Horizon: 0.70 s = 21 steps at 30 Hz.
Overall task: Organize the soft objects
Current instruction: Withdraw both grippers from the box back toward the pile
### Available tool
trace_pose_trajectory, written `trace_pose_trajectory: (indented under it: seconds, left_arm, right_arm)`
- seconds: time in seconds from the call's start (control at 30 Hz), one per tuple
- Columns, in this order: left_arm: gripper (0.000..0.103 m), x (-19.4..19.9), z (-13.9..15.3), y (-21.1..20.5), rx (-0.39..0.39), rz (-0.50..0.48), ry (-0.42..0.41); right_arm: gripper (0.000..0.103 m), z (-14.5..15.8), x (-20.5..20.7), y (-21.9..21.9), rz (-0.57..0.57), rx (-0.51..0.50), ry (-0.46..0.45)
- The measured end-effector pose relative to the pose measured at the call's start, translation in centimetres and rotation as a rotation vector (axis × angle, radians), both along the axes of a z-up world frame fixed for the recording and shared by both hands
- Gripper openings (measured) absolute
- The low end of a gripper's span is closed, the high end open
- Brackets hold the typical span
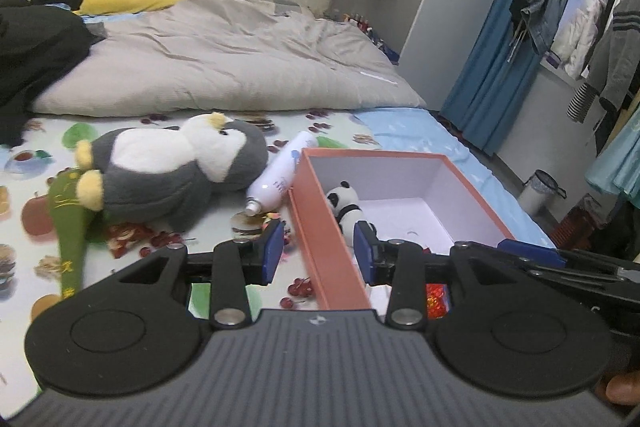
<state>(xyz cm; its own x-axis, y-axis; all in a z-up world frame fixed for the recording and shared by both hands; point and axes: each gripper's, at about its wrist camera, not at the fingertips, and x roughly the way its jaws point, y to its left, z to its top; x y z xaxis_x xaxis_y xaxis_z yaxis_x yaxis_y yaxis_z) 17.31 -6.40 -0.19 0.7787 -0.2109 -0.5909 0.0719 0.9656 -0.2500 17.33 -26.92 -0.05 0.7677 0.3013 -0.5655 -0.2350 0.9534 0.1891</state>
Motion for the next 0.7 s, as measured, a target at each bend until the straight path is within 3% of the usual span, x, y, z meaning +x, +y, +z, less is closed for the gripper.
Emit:
trace_pose_trajectory:
  seconds: [0.33,0.7]
  left_arm:
    - [0.050,-5.8,-0.3,2.3,0.027,0.046,-0.011]
    - [0.050,-9.8,-3.9,4.0,0.041,0.070,0.043]
  right_arm:
    - [0.056,-0.8,-4.2,2.6,0.047,-0.003,-0.007]
    - [0.056,-4.4,-7.9,4.2,0.059,-0.003,0.033]
